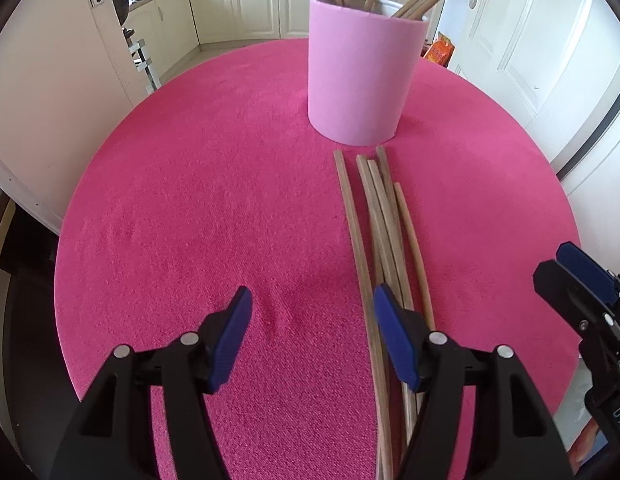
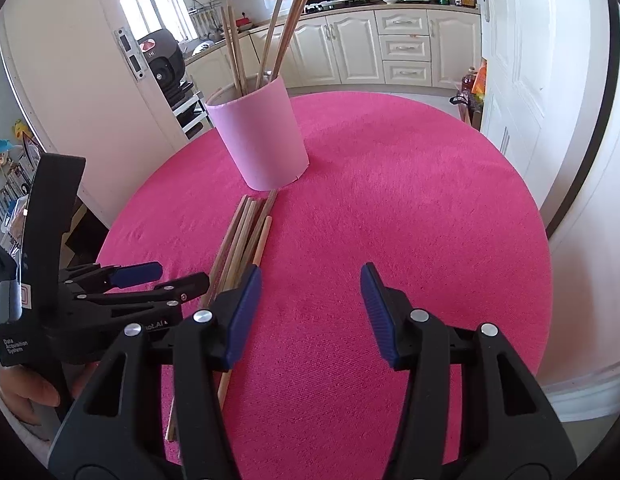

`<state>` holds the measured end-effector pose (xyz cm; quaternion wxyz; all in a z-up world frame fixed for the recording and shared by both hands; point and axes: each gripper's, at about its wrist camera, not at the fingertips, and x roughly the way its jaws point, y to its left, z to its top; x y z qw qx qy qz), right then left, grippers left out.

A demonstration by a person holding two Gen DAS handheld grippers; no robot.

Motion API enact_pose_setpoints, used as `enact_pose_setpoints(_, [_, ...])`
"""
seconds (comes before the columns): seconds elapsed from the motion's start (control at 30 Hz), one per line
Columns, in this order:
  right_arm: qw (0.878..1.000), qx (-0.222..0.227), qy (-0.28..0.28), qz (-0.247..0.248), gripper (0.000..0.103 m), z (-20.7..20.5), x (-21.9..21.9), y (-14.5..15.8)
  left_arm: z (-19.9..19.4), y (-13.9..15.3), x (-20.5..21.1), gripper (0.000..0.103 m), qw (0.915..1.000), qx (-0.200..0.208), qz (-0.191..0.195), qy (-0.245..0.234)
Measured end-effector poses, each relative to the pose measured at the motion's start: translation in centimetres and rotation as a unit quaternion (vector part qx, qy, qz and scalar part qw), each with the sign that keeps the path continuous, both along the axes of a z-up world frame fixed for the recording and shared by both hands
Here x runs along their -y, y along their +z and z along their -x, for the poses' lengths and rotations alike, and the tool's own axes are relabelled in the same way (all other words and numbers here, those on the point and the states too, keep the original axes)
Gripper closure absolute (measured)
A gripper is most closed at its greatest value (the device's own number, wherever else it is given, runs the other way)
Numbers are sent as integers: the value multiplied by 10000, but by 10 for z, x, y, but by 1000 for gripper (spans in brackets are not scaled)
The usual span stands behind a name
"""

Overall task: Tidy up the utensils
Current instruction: 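Lower both tools to the loose chopsticks and close the left tool on one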

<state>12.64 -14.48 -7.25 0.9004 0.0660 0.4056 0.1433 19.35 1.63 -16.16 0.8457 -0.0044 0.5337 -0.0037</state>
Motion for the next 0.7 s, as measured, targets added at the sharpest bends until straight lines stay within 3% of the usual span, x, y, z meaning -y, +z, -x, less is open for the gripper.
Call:
enact_pose_setpoints(0.3, [9997, -182, 70, 141, 52, -5, -4, -6, -11, -7, 9, 42, 9997, -224, -72, 62])
enact_pose_setpoints(0.6, [9957, -638, 380, 556, 52, -14, -25, -14, -3, -8, 8, 86, 9996, -278, -88, -70])
enact_pose_setpoints(0.7, [9932, -836, 524, 620, 52, -17, -36, -17, 0, -6, 2, 92, 9996, -286, 38, -25])
